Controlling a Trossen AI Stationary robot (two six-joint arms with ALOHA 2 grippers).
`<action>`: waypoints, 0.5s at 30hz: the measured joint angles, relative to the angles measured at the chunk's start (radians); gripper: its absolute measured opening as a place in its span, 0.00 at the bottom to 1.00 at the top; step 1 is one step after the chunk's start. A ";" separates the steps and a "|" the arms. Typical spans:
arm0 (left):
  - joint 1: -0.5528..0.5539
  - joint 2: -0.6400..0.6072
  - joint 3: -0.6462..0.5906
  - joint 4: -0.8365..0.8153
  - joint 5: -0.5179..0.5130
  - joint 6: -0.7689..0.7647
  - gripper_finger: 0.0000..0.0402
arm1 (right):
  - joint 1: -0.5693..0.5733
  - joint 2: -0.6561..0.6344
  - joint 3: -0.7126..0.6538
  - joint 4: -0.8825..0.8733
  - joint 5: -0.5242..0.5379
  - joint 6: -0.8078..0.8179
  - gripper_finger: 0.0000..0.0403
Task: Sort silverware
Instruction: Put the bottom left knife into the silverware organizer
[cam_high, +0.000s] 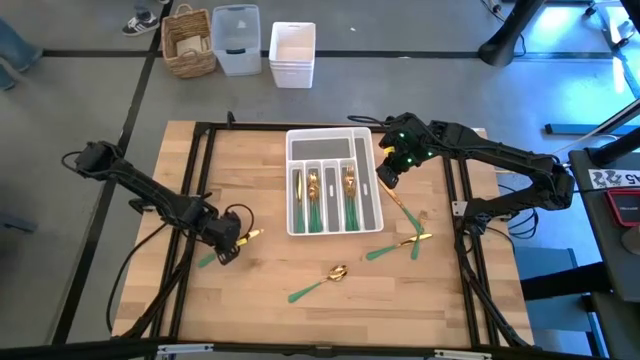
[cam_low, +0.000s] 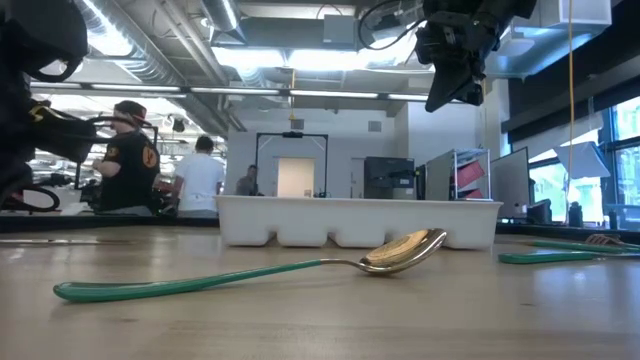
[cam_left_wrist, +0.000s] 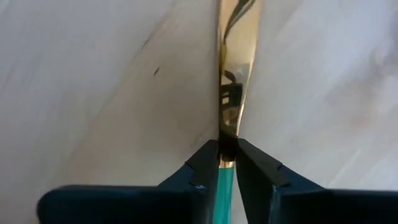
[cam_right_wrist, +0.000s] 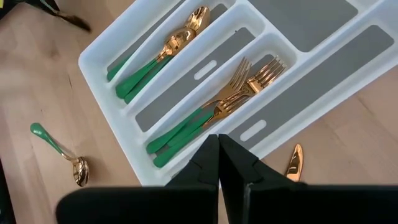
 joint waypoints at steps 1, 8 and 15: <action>0.000 0.000 -0.001 0.000 -0.002 -0.019 0.11 | 0.000 0.000 0.000 0.000 0.000 0.000 0.01; 0.000 -0.001 -0.001 0.006 -0.010 -0.114 0.05 | 0.000 0.000 0.000 0.000 0.000 0.000 0.01; 0.000 -0.001 -0.002 0.012 -0.016 -0.209 0.06 | 0.000 0.000 0.000 0.000 0.000 0.000 0.01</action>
